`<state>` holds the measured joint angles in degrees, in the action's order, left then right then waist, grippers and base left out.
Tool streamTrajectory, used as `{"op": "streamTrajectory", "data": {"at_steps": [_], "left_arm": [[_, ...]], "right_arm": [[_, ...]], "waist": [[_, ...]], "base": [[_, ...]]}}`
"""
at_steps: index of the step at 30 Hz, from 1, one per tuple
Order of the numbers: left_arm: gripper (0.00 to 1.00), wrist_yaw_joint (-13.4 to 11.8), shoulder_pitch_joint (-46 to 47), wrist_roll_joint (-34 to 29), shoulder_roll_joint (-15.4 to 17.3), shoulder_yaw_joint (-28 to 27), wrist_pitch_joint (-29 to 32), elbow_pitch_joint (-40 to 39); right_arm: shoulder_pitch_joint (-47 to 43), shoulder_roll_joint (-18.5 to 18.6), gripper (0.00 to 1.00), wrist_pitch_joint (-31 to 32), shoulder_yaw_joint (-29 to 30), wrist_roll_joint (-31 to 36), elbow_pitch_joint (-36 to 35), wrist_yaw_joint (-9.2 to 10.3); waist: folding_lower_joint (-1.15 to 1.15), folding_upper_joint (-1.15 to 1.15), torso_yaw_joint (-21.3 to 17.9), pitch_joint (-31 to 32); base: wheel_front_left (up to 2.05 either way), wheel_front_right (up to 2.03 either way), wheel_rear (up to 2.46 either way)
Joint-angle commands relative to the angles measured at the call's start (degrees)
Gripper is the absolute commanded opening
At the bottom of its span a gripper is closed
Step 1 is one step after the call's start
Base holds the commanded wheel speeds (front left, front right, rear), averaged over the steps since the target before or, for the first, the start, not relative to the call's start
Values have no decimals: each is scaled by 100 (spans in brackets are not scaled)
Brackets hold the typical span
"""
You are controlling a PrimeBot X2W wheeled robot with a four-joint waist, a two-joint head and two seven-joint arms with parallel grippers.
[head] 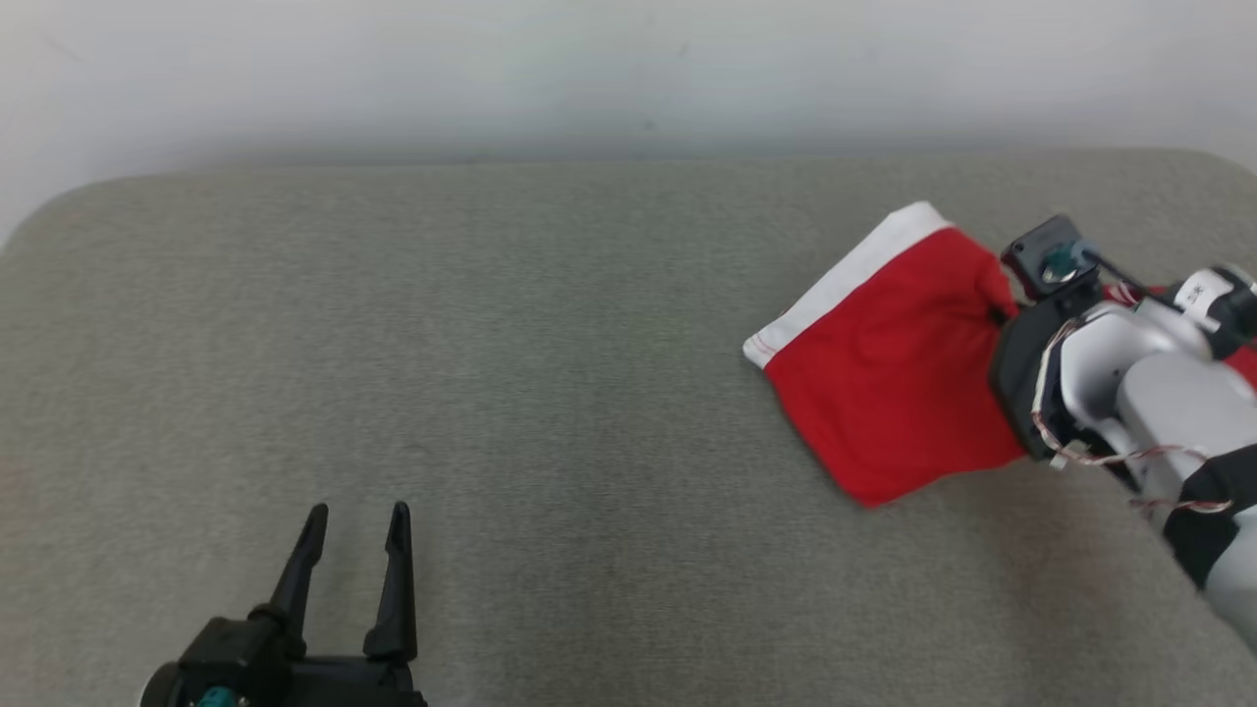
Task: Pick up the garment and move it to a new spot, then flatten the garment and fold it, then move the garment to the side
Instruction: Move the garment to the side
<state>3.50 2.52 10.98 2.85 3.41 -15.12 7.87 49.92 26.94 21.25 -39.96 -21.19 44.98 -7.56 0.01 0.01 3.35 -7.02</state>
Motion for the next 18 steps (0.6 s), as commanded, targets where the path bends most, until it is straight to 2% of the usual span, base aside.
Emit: {"op": "streamTrajectory", "data": {"at_steps": [1, 4, 10, 18], "left_arm": [[100, -6, 118, -11, 10, -26, 0, -44], [100, 48, 271, -120, 8, -65, 1, -112], [100, 156, 584, -266, 15, -188, 0, -186], [100, 271, 1012, -427, 66, -203, 1, -327]], "right_arm": [[154, 155, 0, 33, -124, -104, -136, 18], [434, 578, 0, 83, -430, -306, -402, 18], [836, 1005, 0, -67, -458, -566, -439, 18], [1144, 1594, 0, -223, -418, -145, -254, 18]], "waist": [[-1, -1, -491, -305], [-1, -1, -795, -545], [-1, -1, -1069, -1067], [-1, -1, -1103, -1644]], "base": [[0, 0, 0], [0, 0, 0], [0, 0, 0], [0, 0, 0]]}}
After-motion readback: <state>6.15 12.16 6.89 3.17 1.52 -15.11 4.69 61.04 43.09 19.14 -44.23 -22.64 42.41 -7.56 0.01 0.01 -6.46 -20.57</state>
